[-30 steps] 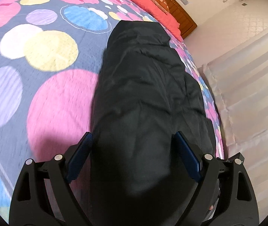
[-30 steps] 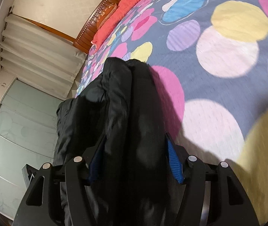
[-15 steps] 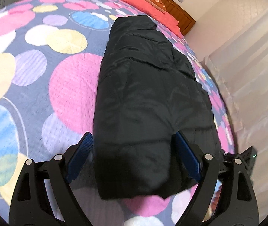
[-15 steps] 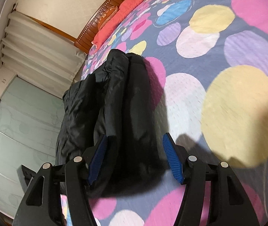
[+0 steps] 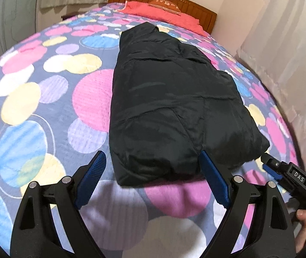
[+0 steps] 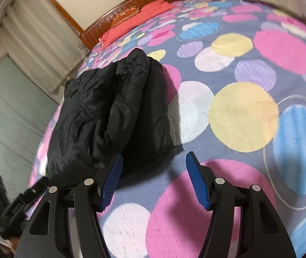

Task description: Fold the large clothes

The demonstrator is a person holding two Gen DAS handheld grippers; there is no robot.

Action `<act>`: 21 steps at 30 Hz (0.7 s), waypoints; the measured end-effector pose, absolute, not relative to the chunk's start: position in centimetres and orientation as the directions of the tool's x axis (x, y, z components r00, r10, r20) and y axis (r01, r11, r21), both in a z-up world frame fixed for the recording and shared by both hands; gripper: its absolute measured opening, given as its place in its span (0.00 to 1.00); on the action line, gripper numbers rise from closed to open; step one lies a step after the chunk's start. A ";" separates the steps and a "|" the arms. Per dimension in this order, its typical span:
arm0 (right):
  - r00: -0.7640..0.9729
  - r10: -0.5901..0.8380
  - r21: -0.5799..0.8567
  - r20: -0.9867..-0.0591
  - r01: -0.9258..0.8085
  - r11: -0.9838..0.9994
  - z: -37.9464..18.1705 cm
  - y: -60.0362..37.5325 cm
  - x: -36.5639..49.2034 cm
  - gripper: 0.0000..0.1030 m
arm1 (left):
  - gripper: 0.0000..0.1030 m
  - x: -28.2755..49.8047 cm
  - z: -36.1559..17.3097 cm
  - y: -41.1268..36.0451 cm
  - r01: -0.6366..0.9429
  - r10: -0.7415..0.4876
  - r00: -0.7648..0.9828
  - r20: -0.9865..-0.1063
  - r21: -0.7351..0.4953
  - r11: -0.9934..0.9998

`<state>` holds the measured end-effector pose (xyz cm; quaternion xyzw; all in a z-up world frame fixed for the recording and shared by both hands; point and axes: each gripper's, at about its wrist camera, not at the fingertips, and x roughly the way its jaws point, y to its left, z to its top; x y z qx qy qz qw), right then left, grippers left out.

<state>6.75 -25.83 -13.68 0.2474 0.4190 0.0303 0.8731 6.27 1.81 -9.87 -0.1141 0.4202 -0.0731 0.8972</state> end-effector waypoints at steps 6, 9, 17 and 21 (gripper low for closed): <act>0.680 0.134 0.289 -0.721 0.119 0.950 -11.1 -22.8 5.4 0.70 | 0.87 4.6 -8.2 1.1 0.026 -0.154 0.683 -0.714 -0.186 0.982; 0.697 0.087 0.225 -0.712 0.109 0.968 -9.8 -21.6 4.9 0.74 | 0.93 3.7 -7.2 1.1 0.006 -0.111 0.712 -0.693 -0.152 0.988; 0.736 0.020 0.116 -0.676 0.080 0.990 -7.1 -19.1 3.7 0.77 | 0.95 2.1 -4.7 1.2 -0.033 -0.038 0.759 -0.650 -0.097 0.995; 0.760 0.005 0.087 -0.650 0.067 0.994 -6.1 -18.1 3.2 0.78 | 0.95 1.5 -3.9 1.2 -0.035 -0.040 0.772 -0.634 -0.105 0.994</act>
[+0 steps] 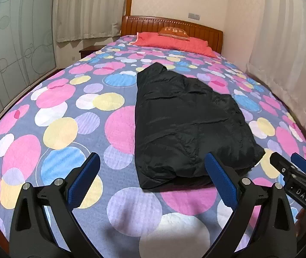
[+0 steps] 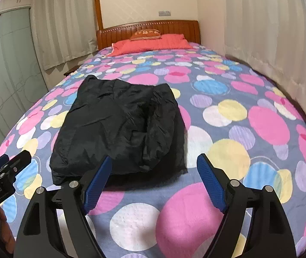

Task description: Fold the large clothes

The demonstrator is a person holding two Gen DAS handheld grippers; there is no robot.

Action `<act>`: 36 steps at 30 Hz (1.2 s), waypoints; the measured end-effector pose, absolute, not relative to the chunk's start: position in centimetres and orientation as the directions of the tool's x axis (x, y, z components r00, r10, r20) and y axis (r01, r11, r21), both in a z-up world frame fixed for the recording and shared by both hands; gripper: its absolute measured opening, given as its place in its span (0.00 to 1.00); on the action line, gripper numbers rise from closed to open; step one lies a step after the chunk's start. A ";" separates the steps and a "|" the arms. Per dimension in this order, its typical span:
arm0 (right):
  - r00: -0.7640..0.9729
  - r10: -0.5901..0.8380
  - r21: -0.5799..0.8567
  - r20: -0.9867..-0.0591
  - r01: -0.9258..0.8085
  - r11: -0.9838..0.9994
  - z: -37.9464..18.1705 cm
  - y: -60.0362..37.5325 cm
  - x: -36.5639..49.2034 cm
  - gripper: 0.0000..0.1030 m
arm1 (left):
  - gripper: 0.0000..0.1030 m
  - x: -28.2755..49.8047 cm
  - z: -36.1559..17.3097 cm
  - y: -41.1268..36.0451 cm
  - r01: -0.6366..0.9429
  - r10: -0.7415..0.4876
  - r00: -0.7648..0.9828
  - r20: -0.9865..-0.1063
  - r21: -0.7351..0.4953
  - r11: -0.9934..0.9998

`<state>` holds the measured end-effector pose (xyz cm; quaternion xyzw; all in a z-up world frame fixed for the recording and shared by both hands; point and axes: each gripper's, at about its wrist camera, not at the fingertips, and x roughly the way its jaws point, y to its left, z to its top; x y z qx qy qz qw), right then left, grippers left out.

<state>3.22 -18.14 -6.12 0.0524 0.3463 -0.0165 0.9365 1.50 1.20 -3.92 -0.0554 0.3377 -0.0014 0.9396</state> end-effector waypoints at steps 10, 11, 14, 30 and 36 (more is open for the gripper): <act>0.769 -0.006 0.063 -0.639 0.060 0.996 -5.6 -17.1 2.7 0.78 | 0.95 0.7 -3.3 0.8 -0.028 -0.040 0.781 -0.623 -0.099 0.995; 0.770 -0.006 0.062 -0.638 0.060 0.996 -5.6 -17.0 2.7 0.78 | 0.95 0.7 -3.3 0.7 -0.028 -0.038 0.782 -0.622 -0.097 0.995; 0.771 -0.007 0.062 -0.637 0.060 0.996 -5.5 -16.9 2.7 0.78 | 0.95 0.7 -3.3 0.7 -0.030 -0.038 0.782 -0.622 -0.099 0.995; 0.782 -0.012 0.059 -0.623 0.063 0.996 -4.8 -16.6 2.2 0.78 | 0.95 0.4 -3.0 0.3 -0.026 -0.037 0.787 -0.616 -0.092 0.995; 0.782 -0.012 0.061 -0.623 0.064 0.996 -4.8 -16.6 2.2 0.78 | 0.95 0.3 -3.0 0.1 -0.027 -0.036 0.785 -0.618 -0.092 0.995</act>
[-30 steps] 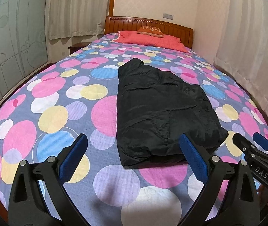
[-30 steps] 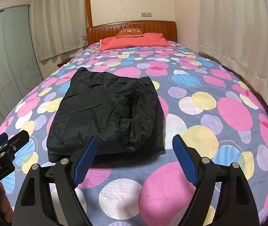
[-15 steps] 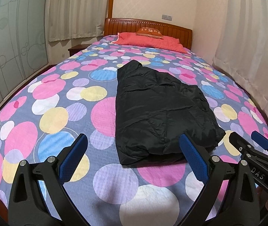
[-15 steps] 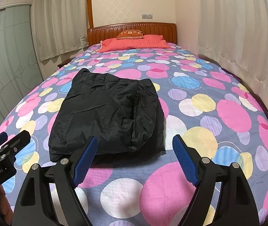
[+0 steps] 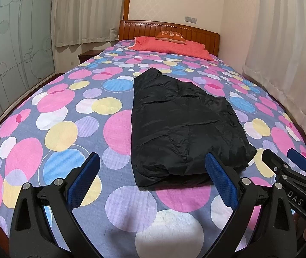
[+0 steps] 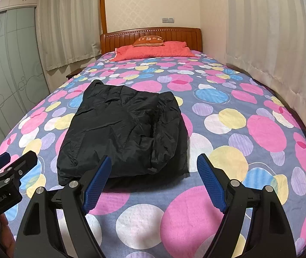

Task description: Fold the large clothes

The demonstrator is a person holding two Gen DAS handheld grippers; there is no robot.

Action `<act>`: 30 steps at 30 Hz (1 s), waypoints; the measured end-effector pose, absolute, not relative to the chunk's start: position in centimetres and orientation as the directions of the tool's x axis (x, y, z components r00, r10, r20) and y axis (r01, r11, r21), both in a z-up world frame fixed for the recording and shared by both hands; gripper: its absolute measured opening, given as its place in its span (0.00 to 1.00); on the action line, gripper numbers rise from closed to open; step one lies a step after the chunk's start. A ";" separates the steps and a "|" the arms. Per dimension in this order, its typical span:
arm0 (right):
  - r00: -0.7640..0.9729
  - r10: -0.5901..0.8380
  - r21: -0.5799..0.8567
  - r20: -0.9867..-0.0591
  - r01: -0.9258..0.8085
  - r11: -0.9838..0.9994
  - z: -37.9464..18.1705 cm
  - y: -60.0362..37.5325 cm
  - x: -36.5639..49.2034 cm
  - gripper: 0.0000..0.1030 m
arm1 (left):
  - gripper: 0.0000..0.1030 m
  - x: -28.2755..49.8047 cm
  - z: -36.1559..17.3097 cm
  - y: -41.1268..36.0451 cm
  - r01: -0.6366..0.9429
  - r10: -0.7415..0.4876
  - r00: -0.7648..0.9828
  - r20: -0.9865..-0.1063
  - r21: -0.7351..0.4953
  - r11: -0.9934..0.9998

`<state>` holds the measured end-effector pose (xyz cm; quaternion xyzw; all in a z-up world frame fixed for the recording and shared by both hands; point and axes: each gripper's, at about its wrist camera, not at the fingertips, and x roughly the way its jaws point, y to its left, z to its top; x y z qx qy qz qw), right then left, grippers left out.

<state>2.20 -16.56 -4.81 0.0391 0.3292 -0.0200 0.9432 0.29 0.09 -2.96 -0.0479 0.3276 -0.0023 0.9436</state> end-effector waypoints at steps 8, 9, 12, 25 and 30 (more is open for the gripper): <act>0.782 -0.011 0.061 -0.623 0.063 0.996 -4.9 -16.6 2.2 0.78 | 0.95 0.3 -3.0 0.1 -0.028 -0.035 0.785 -0.618 -0.093 0.995; 0.782 -0.011 0.061 -0.623 0.063 0.996 -4.9 -16.5 2.2 0.78 | 0.95 0.2 -3.0 0.0 -0.028 -0.036 0.785 -0.619 -0.093 0.995; 0.782 -0.011 0.060 -0.624 0.063 0.996 -4.9 -16.5 2.2 0.78 | 0.95 0.2 -3.0 -0.1 -0.027 -0.036 0.785 -0.619 -0.093 0.995; 0.780 -0.011 0.060 -0.626 0.063 0.996 -5.1 -16.4 2.2 0.78 | 0.95 0.1 -3.0 -0.1 -0.027 -0.039 0.789 -0.614 -0.098 0.995; 0.780 -0.011 0.060 -0.626 0.062 0.996 -5.0 -16.4 2.1 0.78 | 0.95 0.0 -2.7 -0.3 -0.028 -0.021 0.798 -0.603 -0.072 0.997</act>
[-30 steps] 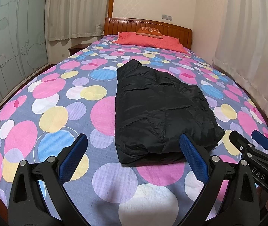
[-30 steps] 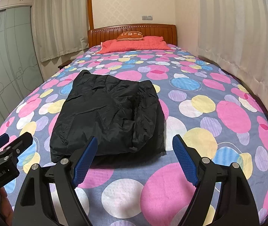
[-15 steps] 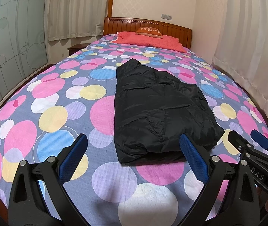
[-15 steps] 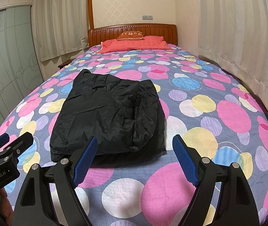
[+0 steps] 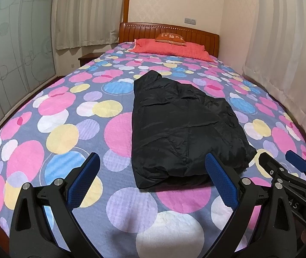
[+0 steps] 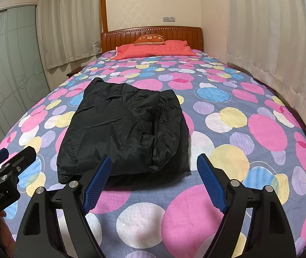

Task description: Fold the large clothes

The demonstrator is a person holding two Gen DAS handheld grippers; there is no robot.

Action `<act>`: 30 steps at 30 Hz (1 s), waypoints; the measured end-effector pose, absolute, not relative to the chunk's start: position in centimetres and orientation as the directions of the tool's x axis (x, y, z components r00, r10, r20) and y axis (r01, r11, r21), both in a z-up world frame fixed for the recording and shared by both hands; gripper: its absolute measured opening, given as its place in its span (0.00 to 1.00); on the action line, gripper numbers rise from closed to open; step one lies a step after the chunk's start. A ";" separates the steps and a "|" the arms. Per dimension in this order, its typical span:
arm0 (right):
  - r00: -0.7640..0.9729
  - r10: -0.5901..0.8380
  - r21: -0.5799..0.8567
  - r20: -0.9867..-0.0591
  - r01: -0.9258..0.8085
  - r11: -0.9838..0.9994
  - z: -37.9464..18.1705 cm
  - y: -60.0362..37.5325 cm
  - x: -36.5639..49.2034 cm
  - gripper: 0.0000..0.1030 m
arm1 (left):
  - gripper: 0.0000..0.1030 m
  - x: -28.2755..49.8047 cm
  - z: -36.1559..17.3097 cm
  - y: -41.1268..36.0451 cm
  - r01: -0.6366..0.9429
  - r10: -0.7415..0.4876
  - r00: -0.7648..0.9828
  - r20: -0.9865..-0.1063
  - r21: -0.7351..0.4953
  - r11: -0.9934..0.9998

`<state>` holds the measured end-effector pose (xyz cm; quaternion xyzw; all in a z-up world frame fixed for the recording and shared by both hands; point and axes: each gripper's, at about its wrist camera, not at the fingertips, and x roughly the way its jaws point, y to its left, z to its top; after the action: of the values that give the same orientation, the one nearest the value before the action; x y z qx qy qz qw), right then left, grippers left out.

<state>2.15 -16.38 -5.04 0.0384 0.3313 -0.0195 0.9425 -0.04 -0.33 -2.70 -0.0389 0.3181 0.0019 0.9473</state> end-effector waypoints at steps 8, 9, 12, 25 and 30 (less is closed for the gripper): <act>0.778 -0.010 0.060 -0.629 0.061 0.996 -5.2 -16.3 2.2 0.78 | 0.95 0.0 -2.2 -0.7 0.003 -0.027 0.809 -0.588 -0.041 0.999; 0.777 -0.010 0.059 -0.629 0.061 0.996 -5.3 -16.3 2.1 0.78 | 0.95 -0.1 -2.2 -0.7 0.006 -0.027 0.814 -0.580 -0.038 0.999; 0.776 -0.009 0.061 -0.630 0.061 0.996 -5.3 -16.3 2.1 0.78 | 0.98 -0.1 -2.1 -0.7 0.016 -0.037 0.820 -0.571 -0.041 0.999; 0.762 0.001 0.072 -0.648 0.060 0.996 -6.4 -17.0 2.7 0.78 | 0.98 0.7 -3.6 -0.1 -0.026 -0.011 0.804 -0.594 -0.053 0.998; 0.752 -0.019 0.072 -0.658 0.089 0.993 -7.1 -18.4 3.4 0.78 | 0.98 2.6 -5.3 1.4 -0.043 -0.013 0.764 -0.645 -0.072 0.996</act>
<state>3.35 -18.45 -7.10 0.0495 0.3506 -0.0289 0.9348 2.58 1.43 -5.34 -0.0413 0.3434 0.0080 0.9382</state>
